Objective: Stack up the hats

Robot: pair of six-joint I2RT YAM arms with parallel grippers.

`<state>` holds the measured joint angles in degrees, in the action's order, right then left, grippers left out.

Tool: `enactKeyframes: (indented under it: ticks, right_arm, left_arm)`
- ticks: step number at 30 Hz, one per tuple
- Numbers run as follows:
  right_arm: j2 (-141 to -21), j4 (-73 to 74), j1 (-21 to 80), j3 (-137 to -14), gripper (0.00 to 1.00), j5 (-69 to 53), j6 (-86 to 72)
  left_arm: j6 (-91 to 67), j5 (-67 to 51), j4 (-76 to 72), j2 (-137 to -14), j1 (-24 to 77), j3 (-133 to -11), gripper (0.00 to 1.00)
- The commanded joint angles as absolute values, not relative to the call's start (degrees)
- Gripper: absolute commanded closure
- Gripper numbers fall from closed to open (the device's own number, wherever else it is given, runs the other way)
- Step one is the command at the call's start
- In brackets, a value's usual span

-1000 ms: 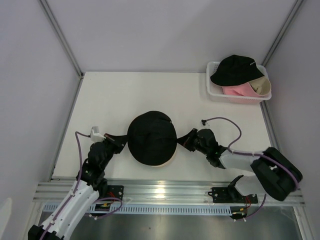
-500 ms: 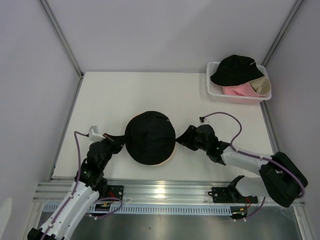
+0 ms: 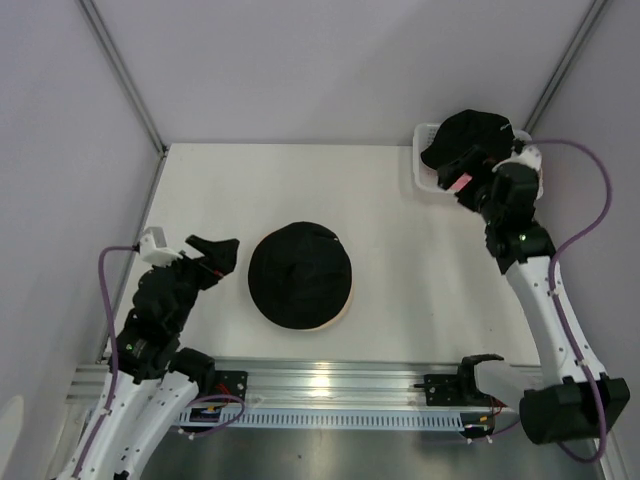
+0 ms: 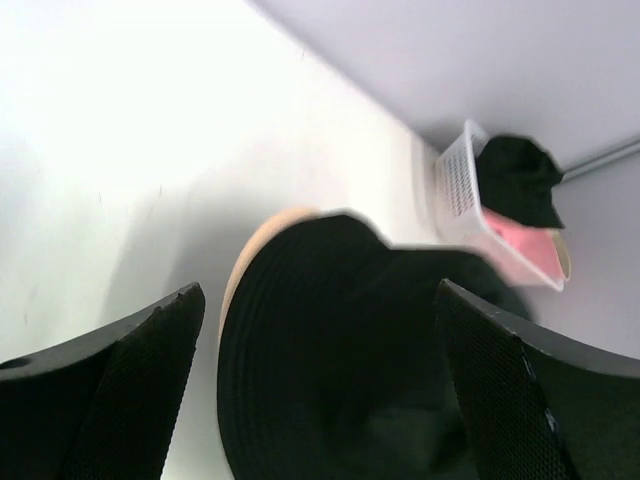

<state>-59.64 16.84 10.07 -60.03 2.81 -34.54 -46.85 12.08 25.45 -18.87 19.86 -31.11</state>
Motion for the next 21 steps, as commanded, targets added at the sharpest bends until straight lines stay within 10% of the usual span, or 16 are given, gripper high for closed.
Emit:
enactKeyframes:
  ticks: [1,12,21]
  right_arm:
    - [-67.74,22.94,2.39,-69.76,0.01,4.74,-26.46]
    - [-100.09,20.75,-12.03,-97.98,0.08,6.86,-28.11]
    - [-111.0,4.93,-14.33,-93.07,0.21,5.88,-38.49]
  left_arm:
    - [-37.45,15.82,30.4,-25.03,19.08,-41.03,0.0]
    - [-31.73,1.15,27.08,-49.57,7.39,-57.03,0.0]
    - [-32.43,2.55,26.72,-50.54,2.38,-57.04,0.0]
